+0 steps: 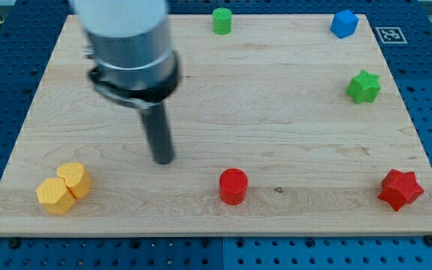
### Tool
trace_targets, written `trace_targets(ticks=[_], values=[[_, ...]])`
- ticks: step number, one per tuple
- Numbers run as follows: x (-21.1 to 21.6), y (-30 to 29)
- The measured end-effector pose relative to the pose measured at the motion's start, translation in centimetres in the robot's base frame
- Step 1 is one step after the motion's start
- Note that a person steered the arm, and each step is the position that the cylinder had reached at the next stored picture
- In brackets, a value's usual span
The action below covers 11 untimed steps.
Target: Move your arm towards the top left corner
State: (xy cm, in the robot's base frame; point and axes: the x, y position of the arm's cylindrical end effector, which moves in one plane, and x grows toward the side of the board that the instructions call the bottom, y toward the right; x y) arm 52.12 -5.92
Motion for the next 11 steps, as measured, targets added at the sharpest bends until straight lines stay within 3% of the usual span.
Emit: trace_targets(ticks=[5, 8, 10, 11], values=[[0.1, 6.0], [-0.4, 6.3], [-6.6, 5.8], [-10.9, -0.3]])
